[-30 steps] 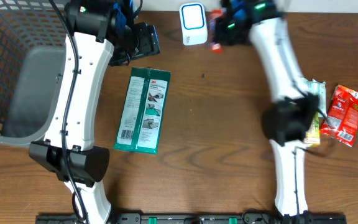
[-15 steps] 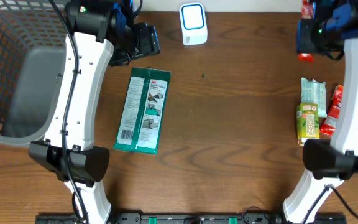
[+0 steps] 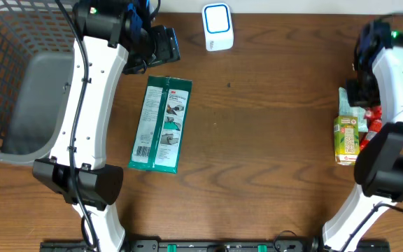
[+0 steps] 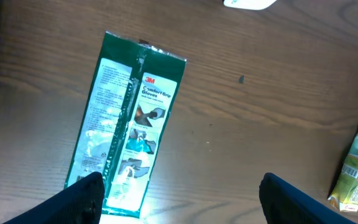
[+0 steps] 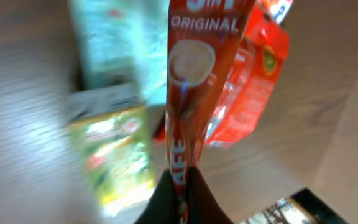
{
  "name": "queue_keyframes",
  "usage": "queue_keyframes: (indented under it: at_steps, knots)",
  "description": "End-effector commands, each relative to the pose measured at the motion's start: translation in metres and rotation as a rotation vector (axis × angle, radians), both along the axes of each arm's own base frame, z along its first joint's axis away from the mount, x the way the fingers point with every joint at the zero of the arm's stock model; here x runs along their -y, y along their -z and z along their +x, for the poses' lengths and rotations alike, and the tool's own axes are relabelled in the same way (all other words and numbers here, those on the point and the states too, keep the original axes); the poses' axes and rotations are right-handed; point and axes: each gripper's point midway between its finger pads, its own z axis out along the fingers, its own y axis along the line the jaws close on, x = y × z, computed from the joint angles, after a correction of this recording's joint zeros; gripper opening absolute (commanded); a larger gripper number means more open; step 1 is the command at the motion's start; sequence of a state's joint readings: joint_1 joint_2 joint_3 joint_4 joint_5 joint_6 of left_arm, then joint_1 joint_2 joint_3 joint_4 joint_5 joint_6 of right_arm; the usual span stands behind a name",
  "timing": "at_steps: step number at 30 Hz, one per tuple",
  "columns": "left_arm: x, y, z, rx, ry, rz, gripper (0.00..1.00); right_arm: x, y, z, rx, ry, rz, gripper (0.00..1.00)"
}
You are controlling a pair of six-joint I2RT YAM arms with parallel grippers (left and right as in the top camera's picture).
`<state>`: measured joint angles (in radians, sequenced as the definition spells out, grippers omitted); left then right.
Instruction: Scan the item barcode
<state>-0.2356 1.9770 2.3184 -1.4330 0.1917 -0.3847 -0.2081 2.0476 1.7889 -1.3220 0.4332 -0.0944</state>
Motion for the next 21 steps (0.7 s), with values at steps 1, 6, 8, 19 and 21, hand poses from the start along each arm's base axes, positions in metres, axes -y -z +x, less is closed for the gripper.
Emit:
queue_keyframes:
  at_steps: [1, 6, 8, 19, 21]
  knots:
    - [-0.003, 0.003, 0.001, -0.004, 0.005, 0.015, 0.80, 0.029, 0.019, -0.009, -0.050, -0.053, -0.095, 0.05]
    - [-0.003, 0.003, 0.001, -0.004, 0.005, 0.015, 0.80, 0.022, 0.038, 0.001, 0.017, -0.046, -0.026, 0.59]
    - [-0.003, 0.003, 0.001, -0.004, 0.005, 0.015, 0.80, 0.015, 0.041, 0.005, 0.031, -0.051, 0.011, 0.65]
    - [-0.003, 0.003, 0.001, -0.004, 0.005, 0.015, 0.80, -0.044, 0.029, 0.028, 0.104, -0.132, 0.210, 0.80]
    - [-0.003, 0.003, 0.001, -0.004, 0.005, 0.015, 0.81, -0.092, 0.017, 0.049, 0.205, -0.123, 0.418, 0.87]
